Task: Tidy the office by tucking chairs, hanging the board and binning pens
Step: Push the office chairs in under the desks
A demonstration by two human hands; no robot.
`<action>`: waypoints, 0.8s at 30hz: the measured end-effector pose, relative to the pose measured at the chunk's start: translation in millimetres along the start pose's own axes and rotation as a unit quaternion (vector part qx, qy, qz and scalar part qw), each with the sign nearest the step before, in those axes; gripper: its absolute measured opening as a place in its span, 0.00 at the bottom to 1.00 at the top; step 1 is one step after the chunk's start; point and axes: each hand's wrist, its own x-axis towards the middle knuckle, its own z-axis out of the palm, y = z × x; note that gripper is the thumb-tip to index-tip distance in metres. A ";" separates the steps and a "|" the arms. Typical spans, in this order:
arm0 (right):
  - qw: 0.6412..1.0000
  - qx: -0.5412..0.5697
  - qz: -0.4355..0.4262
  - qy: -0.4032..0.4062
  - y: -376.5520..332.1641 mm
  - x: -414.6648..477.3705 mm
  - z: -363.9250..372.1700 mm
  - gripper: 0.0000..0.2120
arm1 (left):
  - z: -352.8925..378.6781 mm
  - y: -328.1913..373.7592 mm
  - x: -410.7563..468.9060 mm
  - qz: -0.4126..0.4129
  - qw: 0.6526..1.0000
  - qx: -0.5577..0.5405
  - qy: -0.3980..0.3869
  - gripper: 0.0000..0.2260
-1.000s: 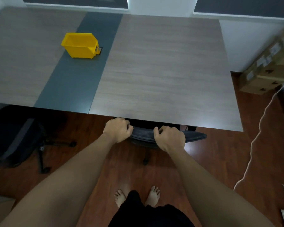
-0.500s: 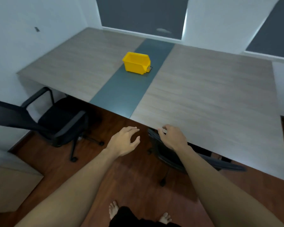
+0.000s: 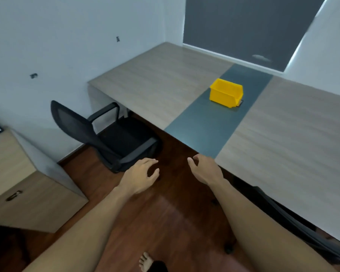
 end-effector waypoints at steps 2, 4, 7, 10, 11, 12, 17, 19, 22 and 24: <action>1.000 0.002 -0.008 -0.010 -34.6 13.2 20.5 0.29 | -17.4 -44.9 -0.7 -0.014 1.000 -0.001 0.005 0.25; 1.000 -0.003 -0.019 -0.024 -69.7 26.1 42.4 0.29 | -35.2 -87.6 -3.5 -0.028 0.999 -0.003 0.015 0.25; 0.998 -0.008 -0.036 -0.043 -122.3 45.8 73.7 0.28 | -61.5 -146.5 -9.7 -0.046 0.998 0.001 0.032 0.25; 0.997 -0.010 -0.053 -0.056 -172.7 65.1 98.2 0.28 | -87.4 -199.2 -14.4 -0.066 0.997 0.008 0.044 0.25; 0.996 -0.011 -0.059 -0.061 -188.5 71.6 105.8 0.28 | -95.8 -214.8 -15.1 -0.072 0.996 0.008 0.049 0.25; 0.996 -0.011 -0.063 -0.066 -204.1 78.4 112.9 0.28 | -104.1 -229.7 -14.8 -0.078 0.995 0.007 0.056 0.25; 0.991 -0.014 -0.100 -0.087 -273.3 116.1 146.6 0.27 | -139.0 -290.2 -5.0 -0.092 0.992 0.002 0.088 0.23; 0.989 -0.016 -0.115 -0.093 -300.3 132.8 159.4 0.27 | -151.4 -312.7 4.6 -0.096 0.991 0.000 0.094 0.23; 0.986 -0.008 -0.134 -0.103 -336.9 160.6 177.2 0.28 | -170.3 -346.8 24.5 -0.103 0.988 -0.004 0.112 0.24; 0.983 -0.003 -0.143 -0.115 -359.4 179.2 187.0 0.28 | -182.7 -367.3 39.4 -0.115 0.986 -0.010 0.123 0.23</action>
